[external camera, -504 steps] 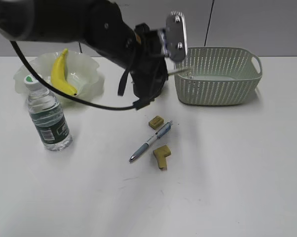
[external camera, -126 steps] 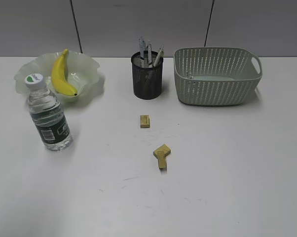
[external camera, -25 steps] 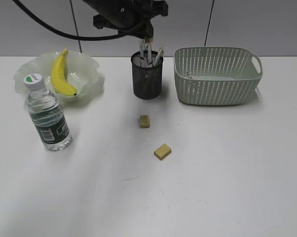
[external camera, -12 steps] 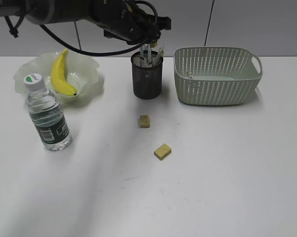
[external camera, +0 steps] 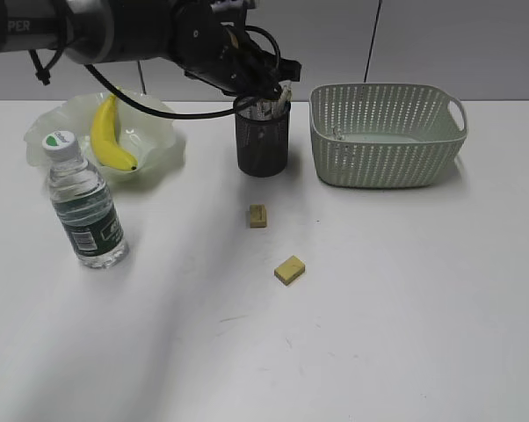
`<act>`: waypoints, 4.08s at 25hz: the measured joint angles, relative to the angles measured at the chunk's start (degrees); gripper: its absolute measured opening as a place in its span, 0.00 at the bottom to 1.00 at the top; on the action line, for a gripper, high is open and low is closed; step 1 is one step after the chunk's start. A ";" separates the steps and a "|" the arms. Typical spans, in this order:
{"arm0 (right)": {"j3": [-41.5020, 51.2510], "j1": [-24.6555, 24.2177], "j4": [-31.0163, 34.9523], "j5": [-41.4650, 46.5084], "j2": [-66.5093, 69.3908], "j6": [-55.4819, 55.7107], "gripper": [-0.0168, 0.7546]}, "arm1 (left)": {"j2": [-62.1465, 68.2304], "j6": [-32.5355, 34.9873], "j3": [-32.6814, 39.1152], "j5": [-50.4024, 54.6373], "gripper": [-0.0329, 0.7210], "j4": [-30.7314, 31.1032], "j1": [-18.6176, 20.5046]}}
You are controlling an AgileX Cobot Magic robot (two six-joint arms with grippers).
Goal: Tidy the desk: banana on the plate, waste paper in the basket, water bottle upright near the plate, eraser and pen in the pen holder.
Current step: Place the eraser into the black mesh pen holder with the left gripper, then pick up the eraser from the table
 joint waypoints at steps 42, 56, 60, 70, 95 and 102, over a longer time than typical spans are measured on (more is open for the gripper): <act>0.00 0.00 -0.05 -0.05 0.00 0.00 0.49 | -43.10 3.68 4.38 50.27 0.47 5.80 0.06; 0.00 0.00 -0.16 -0.10 0.00 0.00 0.49 | -85.19 3.90 46.84 50.75 0.43 5.74 0.01; 0.00 0.00 -0.16 -0.10 0.00 0.00 0.49 | -96.90 3.96 57.18 50.95 0.43 5.74 0.01; 0.00 0.00 -0.16 -0.10 0.00 0.00 0.49 | -124.81 4.01 72.13 46.88 0.40 5.29 0.01; -13.38 0.00 -0.01 -31.14 49.88 -1.04 0.49 | -128.65 4.05 72.47 45.03 0.37 5.81 0.01; -17.87 0.00 0.21 -40.93 59.02 -1.04 0.49 | -128.65 4.05 72.47 45.03 0.36 5.81 -0.08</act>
